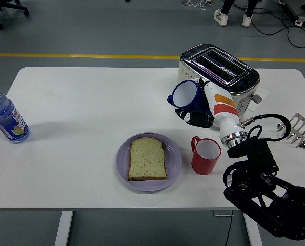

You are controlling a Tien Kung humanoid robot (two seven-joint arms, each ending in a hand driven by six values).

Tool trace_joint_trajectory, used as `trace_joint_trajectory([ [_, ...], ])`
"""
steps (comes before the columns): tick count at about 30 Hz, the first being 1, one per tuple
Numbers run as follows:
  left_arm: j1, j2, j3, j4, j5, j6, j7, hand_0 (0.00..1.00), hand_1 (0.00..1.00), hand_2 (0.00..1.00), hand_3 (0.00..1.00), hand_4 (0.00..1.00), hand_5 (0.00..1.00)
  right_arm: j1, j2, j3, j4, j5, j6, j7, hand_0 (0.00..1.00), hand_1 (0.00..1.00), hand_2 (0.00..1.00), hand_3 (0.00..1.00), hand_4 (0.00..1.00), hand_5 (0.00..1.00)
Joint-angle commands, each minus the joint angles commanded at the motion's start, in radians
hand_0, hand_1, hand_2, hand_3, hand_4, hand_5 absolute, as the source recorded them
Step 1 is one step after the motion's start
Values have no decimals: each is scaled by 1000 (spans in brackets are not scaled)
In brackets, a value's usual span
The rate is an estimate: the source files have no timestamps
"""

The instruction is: Pick up the cup,pour liquid into bread,place the cup on the desk

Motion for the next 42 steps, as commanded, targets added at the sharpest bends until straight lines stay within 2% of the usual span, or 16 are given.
trace_joint_trajectory([
  [5,1,0,-2,0,-4,0,0,635,646,657,553,324,836,42,-12,-65,-24,-54,23,-19,338,322,477,546,664,2],
  [11,0,0,0,0,-7,0,0,635,646,657,554,324,836,134,-37,-179,-44,-78,56,-38,348,323,479,549,639,2],
  [14,-1,1,-2,-1,-5,0,0,635,646,657,554,324,836,173,-46,-214,-42,-90,154,-50,348,323,479,549,639,2],
  [15,-1,1,-2,0,-6,0,0,635,646,657,553,325,835,177,-47,-218,-42,-94,178,-53,448,373,523,559,598,2],
  [20,-1,0,-4,0,-9,1,0,635,646,657,553,325,835,238,-68,-283,-33,-110,302,-66,448,373,523,559,598,2],
  [21,-1,0,-4,0,-9,1,0,635,646,657,553,324,835,246,-70,-294,-31,-108,325,-64,466,385,534,564,573,2],
  [23,-1,0,-4,-1,-10,1,0,635,646,657,553,324,835,287,-83,-346,-23,-110,358,-62,466,385,534,564,573,2],
  [27,0,0,-2,-1,-12,1,1,635,646,657,553,324,835,343,-89,-418,-13,-118,379,-62,461,381,535,564,569,2],
  [34,1,0,0,-1,-15,1,0,635,646,657,553,325,834,412,-82,-490,-7,-139,389,-69,447,372,534,565,567,2],
  [42,4,0,0,-1,-18,1,0,635,646,657,553,324,835,436,-58,-532,-23,-165,397,-83,437,369,533,565,561,2],
])
